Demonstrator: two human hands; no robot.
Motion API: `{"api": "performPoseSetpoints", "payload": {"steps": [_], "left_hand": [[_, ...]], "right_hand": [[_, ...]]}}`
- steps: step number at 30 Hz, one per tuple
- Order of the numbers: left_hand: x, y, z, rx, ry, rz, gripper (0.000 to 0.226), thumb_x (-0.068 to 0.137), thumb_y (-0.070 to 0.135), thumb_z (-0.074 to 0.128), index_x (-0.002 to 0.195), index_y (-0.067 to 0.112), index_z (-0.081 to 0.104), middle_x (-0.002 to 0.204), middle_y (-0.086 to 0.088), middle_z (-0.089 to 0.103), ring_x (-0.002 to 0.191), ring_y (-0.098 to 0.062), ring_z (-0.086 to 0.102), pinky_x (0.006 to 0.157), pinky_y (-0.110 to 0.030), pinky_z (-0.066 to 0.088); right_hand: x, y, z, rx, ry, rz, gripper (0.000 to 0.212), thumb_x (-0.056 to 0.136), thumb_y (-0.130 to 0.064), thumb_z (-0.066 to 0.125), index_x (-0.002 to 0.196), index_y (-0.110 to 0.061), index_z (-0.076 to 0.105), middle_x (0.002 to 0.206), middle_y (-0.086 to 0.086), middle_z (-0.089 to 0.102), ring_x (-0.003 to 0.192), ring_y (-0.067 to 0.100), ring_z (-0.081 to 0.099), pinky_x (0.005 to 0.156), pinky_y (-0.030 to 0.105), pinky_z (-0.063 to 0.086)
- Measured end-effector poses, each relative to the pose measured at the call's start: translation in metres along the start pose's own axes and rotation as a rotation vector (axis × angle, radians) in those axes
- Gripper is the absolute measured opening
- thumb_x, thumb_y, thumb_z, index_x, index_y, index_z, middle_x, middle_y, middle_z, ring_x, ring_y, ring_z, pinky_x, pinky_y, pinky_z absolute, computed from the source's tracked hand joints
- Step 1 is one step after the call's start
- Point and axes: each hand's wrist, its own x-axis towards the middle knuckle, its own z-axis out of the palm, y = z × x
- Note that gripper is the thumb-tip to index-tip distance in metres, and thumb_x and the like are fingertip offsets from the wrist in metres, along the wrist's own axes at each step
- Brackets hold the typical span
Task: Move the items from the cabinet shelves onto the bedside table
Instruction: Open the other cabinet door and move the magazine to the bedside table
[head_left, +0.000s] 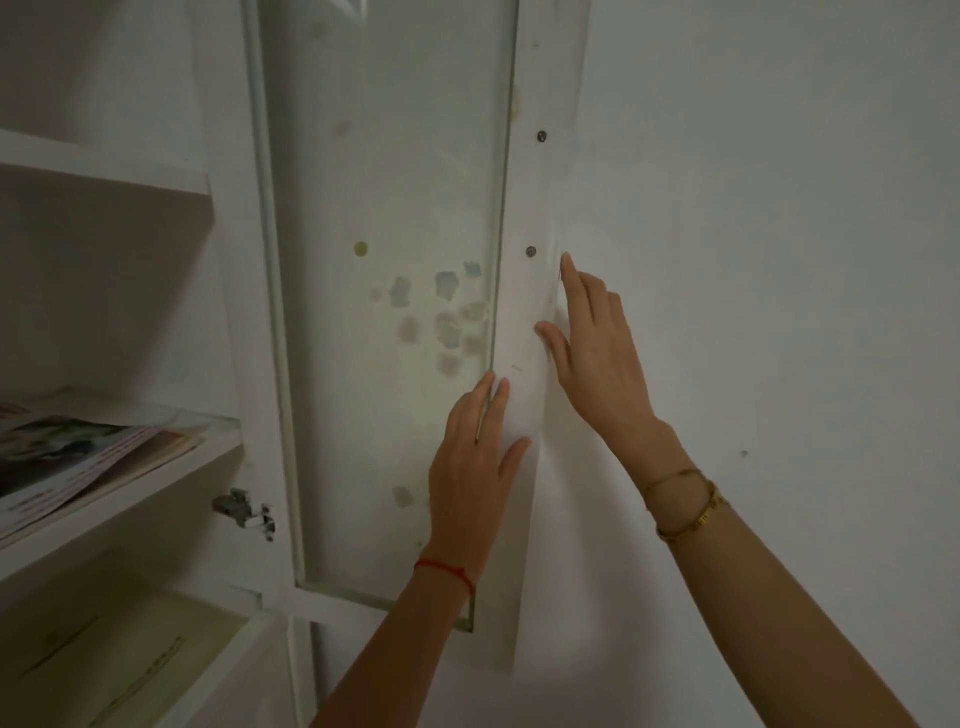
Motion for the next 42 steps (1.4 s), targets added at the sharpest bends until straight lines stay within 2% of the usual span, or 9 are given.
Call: {"api": "performPoseSetpoints", "payload": {"steps": [5, 11, 15, 17, 21, 27, 30, 33, 42], "left_hand": [[0.000, -0.002, -0.016, -0.041, -0.034, 0.009, 0.060, 0.093, 0.038, 0.064, 0.144, 0.013, 0.046, 0.146, -0.001, 0.049, 0.131, -0.013, 0.047, 0.104, -0.022, 0.045], [-0.014, -0.036, -0.064, -0.019, 0.032, -0.027, 0.045, 0.092, 0.025, 0.067, 0.133, 0.009, 0.058, 0.132, -0.005, 0.061, 0.123, -0.017, 0.056, 0.105, -0.032, 0.046], [-0.026, -0.067, -0.117, 0.085, 0.043, -0.091, 0.035, 0.092, 0.018, 0.067, 0.125, 0.008, 0.063, 0.123, -0.006, 0.065, 0.115, -0.020, 0.060, 0.103, -0.031, 0.047], [-0.033, -0.081, -0.147, 0.143, 0.023, -0.167, 0.033, 0.093, 0.019, 0.065, 0.124, 0.009, 0.064, 0.121, -0.006, 0.065, 0.112, -0.022, 0.060, 0.100, -0.033, 0.049], [-0.045, -0.098, -0.205, 0.286, 0.002, -0.325, 0.036, 0.091, 0.021, 0.066, 0.126, 0.012, 0.063, 0.125, -0.006, 0.064, 0.114, -0.018, 0.056, 0.100, -0.019, 0.036], [-0.054, -0.117, -0.259, 0.480, 0.029, -0.406, 0.035, 0.089, 0.018, 0.067, 0.123, 0.010, 0.064, 0.120, -0.008, 0.066, 0.111, -0.023, 0.059, 0.097, -0.030, 0.045], [-0.056, -0.131, -0.275, 0.551, 0.071, -0.467, 0.034, 0.090, 0.020, 0.065, 0.123, 0.012, 0.064, 0.119, -0.008, 0.066, 0.109, -0.026, 0.060, 0.090, -0.038, 0.053], [-0.054, -0.146, -0.289, 0.646, 0.108, -0.517, 0.032, 0.091, 0.021, 0.065, 0.122, 0.014, 0.064, 0.116, -0.006, 0.066, 0.102, -0.027, 0.063, 0.081, -0.037, 0.054], [-0.035, -0.175, -0.285, 0.887, 0.148, -0.765, 0.036, 0.090, 0.027, 0.065, 0.123, 0.012, 0.064, 0.118, -0.006, 0.068, 0.109, -0.024, 0.059, 0.079, -0.033, 0.052]], "right_hand": [[-0.002, -0.008, -0.009, -0.010, 0.019, 0.009, 0.054, 0.099, -0.025, 0.048, 0.145, -0.002, 0.030, 0.135, 0.016, 0.044, 0.117, 0.027, 0.043, 0.102, 0.034, 0.040], [-0.026, -0.032, -0.017, 0.058, 0.051, 0.019, 0.041, 0.098, -0.017, 0.047, 0.136, -0.003, 0.044, 0.131, 0.014, 0.048, 0.121, 0.028, 0.043, 0.104, 0.036, 0.039], [-0.043, -0.061, -0.008, 0.165, 0.013, -0.034, 0.036, 0.095, -0.014, 0.052, 0.129, -0.002, 0.052, 0.123, 0.013, 0.054, 0.117, 0.027, 0.047, 0.104, 0.037, 0.040], [-0.050, -0.078, 0.003, 0.250, -0.048, -0.046, 0.035, 0.095, -0.016, 0.053, 0.128, -0.004, 0.053, 0.122, 0.011, 0.055, 0.117, 0.025, 0.047, 0.103, 0.036, 0.040], [-0.059, -0.118, 0.031, 0.362, -0.138, -0.063, 0.035, 0.095, -0.019, 0.052, 0.128, -0.007, 0.053, 0.121, 0.008, 0.056, 0.117, 0.023, 0.047, 0.101, 0.033, 0.040], [-0.063, -0.176, 0.080, 0.530, -0.193, -0.128, 0.034, 0.094, -0.020, 0.051, 0.124, -0.003, 0.055, 0.117, 0.012, 0.059, 0.111, 0.028, 0.051, 0.096, 0.037, 0.043], [-0.055, -0.207, 0.106, 0.635, -0.223, -0.166, 0.033, 0.095, -0.021, 0.049, 0.123, -0.003, 0.056, 0.116, 0.012, 0.059, 0.109, 0.027, 0.050, 0.094, 0.037, 0.043], [-0.044, -0.238, 0.133, 0.759, -0.271, -0.178, 0.033, 0.096, -0.020, 0.050, 0.125, -0.007, 0.054, 0.117, 0.009, 0.058, 0.109, 0.023, 0.047, 0.094, 0.036, 0.042], [0.010, -0.294, 0.216, 0.828, -0.462, -0.199, 0.043, 0.097, -0.039, 0.043, 0.129, -0.012, 0.053, 0.126, 0.007, 0.057, 0.112, 0.025, 0.051, 0.092, 0.041, 0.046]]}}
